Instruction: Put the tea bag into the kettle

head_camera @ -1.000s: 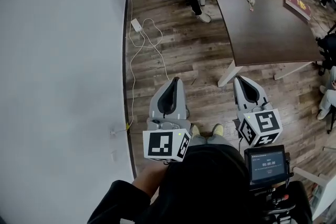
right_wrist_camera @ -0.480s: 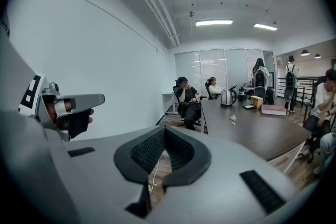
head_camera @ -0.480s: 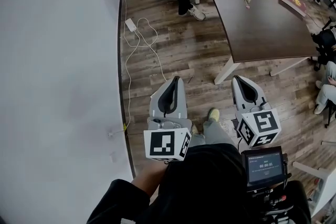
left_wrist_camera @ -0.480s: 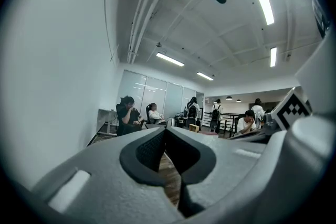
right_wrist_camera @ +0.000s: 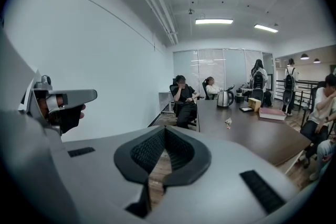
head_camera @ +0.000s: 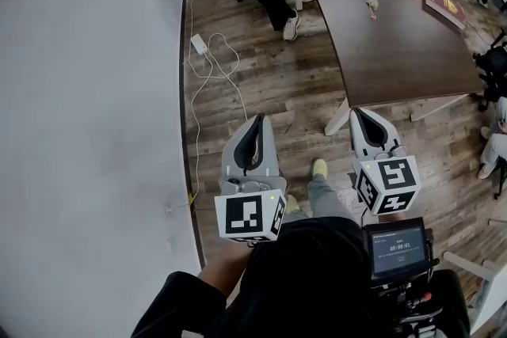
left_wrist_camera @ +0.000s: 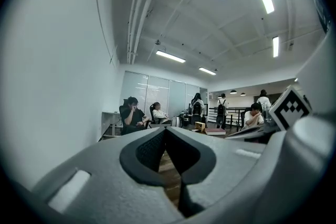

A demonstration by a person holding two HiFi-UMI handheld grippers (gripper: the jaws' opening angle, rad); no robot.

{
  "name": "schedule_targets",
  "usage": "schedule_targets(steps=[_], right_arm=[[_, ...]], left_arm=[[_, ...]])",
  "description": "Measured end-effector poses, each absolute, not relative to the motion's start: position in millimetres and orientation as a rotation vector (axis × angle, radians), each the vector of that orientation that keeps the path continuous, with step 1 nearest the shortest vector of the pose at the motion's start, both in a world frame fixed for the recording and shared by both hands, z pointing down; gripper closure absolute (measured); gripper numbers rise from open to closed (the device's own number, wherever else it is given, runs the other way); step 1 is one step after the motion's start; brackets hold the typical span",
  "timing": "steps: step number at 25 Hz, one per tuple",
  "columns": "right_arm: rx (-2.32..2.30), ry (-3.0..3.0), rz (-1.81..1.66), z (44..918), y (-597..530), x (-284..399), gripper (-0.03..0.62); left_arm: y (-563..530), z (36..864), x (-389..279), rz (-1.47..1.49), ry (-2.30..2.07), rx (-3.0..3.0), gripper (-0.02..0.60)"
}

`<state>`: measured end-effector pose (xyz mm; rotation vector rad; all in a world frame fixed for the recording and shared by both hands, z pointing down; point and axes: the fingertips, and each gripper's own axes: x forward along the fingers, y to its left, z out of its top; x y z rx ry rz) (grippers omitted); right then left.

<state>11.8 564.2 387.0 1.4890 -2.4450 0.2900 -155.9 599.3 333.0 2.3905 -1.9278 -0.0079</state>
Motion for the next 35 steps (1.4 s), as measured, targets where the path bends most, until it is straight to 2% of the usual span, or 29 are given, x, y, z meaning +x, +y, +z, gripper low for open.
schedule_targets(steps=[6,16,35], right_arm=[[1.547,-2.448,0.338,367,485,52,0.588],[1.578,-2.49,0.28,355,448,73,0.588],[1.528,-2.556,0.372,353,356,73,0.588]], left_arm=[[517,319,-114,0.065,-1.913,2.406,0.577],[475,325,-93,0.067,-1.916,2.424,0.577],[401,334,-110,0.114,-2.046,2.307,0.577]])
